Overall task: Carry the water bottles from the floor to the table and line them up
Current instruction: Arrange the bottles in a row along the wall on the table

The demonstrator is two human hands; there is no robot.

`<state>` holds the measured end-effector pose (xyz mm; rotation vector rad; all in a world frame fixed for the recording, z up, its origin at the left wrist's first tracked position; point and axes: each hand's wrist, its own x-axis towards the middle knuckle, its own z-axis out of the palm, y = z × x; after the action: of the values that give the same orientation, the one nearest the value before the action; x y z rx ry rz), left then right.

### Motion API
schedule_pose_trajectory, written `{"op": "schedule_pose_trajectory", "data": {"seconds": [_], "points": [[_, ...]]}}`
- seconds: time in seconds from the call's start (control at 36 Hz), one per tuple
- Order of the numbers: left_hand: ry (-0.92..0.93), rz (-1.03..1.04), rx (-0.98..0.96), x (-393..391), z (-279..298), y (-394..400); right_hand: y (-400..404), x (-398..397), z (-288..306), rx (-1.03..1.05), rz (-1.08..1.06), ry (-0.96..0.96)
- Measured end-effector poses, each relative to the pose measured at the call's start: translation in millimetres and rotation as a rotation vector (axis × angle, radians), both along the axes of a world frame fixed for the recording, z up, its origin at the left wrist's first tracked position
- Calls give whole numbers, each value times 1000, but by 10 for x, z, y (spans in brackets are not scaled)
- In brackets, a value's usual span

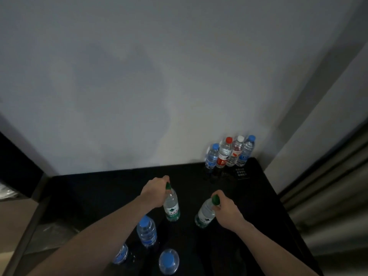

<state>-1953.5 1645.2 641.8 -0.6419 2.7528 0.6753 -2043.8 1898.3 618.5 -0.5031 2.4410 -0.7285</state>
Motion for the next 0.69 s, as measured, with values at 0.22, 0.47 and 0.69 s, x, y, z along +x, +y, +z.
{"op": "schedule_pose_trajectory", "data": {"seconds": [0.22, 0.47, 0.69], "points": [[16, 68, -64, -410, 194, -132, -339, -677, 185, -39, 119, 86], [31, 110, -91, -949, 300, -261, -713, -1370, 310, -46, 219, 210], [24, 111, -119, -1334, 285, -335, -1009, -1839, 383, -1, 294, 222]]}}
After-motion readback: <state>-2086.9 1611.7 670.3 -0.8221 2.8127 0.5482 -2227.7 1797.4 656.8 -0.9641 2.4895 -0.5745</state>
